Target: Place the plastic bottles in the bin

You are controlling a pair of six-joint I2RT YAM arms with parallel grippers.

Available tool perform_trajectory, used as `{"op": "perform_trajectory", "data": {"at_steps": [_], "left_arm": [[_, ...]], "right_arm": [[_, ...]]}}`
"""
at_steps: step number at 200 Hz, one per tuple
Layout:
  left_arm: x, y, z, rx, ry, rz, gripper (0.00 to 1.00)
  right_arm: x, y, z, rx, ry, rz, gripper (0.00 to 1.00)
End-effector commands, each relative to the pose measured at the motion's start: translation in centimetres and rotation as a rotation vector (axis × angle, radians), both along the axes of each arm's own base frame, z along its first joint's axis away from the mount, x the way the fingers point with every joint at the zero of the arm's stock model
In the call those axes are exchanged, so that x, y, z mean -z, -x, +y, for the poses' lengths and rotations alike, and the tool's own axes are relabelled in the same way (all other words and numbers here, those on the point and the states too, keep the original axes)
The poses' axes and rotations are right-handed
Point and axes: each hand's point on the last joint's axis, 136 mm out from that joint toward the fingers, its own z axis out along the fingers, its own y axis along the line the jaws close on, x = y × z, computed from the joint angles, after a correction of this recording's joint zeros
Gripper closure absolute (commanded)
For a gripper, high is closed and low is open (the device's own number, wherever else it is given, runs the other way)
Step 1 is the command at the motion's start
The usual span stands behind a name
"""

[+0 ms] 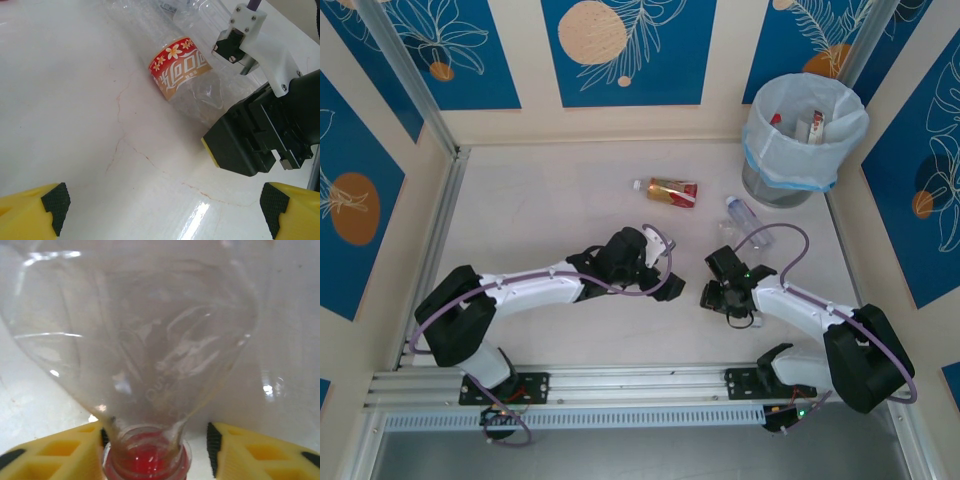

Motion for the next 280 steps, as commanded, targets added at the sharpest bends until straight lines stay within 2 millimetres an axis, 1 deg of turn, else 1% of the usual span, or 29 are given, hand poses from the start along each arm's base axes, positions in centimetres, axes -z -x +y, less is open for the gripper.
{"op": "perform_trajectory", "data": {"at_steps": [1, 48, 81, 128, 136, 155, 179, 232, 252, 280], "left_arm": [[-1.0, -0.1, -0.7, -0.005, 0.033, -0.023, 0.01], [-1.0, -0.2, -0.7, -0.010, 0.040, -0.028, 0.01], [-1.4, -0.6, -0.2, -0.043, 0.050, -0.050, 0.01], [-1.7, -0.6, 0.3, -0.057, 0.053, -0.062, 0.01], [-1.8, -0.5, 0.3, -0.058, 0.055, -0.057, 0.01], [-2.7, -0.5, 0.1, -0.058, 0.083, -0.056, 0.01], [-3.4, -1.0, 0.4, -0.092, 0.094, -0.075, 0.01], [-3.0, -2.3, 1.8, -0.193, 0.064, -0.084, 0.01], [-3.1, -2.6, 2.1, -0.215, 0.067, -0.085, 0.01], [-3.2, -2.9, 2.5, -0.240, 0.076, -0.089, 0.01]], "right_arm": [[0.4, 0.0, 0.3, 0.016, -0.019, -0.014, 0.54], [-0.1, -0.2, 0.5, 0.007, -0.027, -0.032, 0.70], [-0.8, -0.5, 0.9, -0.014, -0.036, -0.066, 0.79], [-2.2, -1.2, 1.6, -0.034, -0.065, -0.134, 1.00], [-2.6, -1.3, 1.8, -0.037, -0.074, -0.145, 1.00], [-3.7, -1.8, 2.4, -0.045, -0.095, -0.179, 1.00], [-5.3, -2.6, 2.9, -0.066, -0.120, -0.232, 1.00], [-8.8, -4.1, 4.0, -0.118, -0.184, -0.387, 1.00], [-10.3, -4.7, 4.3, -0.137, -0.201, -0.451, 1.00], [-11.9, -5.3, 4.8, -0.133, -0.240, -0.503, 1.00]]}}
